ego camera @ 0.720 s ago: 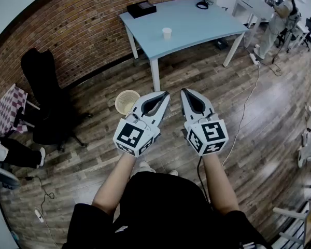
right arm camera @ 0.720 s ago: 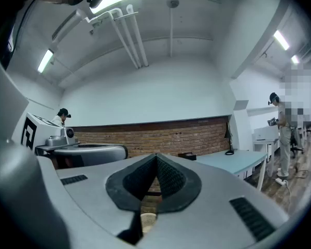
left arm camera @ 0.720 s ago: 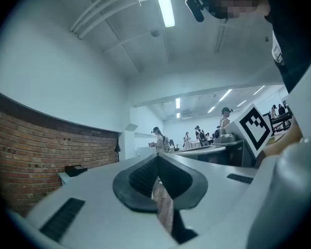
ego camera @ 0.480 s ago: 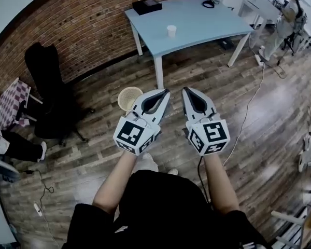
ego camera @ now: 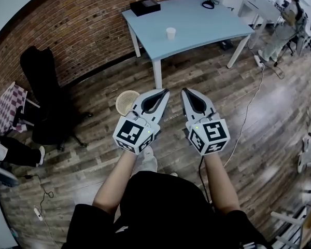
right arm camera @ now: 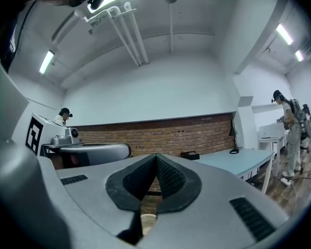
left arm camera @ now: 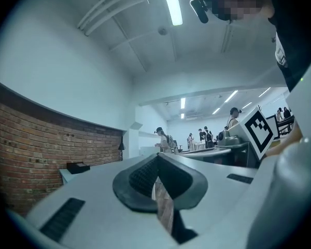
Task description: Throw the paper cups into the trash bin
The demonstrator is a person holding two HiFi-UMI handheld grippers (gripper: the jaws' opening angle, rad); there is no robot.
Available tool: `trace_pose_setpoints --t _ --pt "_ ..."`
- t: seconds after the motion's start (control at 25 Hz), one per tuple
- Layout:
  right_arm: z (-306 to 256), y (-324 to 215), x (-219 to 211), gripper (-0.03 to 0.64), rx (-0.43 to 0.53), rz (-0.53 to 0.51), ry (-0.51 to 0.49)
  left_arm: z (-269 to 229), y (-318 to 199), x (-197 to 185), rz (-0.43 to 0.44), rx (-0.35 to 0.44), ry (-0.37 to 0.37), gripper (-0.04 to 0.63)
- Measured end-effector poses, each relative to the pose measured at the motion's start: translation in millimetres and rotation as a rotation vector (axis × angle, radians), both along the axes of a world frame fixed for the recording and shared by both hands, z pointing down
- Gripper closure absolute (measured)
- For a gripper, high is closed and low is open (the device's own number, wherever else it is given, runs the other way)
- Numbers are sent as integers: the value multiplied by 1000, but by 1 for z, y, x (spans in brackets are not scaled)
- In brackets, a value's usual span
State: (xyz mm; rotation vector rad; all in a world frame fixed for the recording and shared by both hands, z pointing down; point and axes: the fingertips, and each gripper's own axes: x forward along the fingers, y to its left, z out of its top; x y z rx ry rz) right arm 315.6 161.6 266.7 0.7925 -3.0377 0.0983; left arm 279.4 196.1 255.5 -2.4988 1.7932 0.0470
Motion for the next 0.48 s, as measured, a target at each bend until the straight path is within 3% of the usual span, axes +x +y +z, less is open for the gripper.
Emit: trace_pose_setpoints --t 0.48 --pt "7 -72 -66 612 -31 13 21 4 -73 -73 13 -9 32 586"
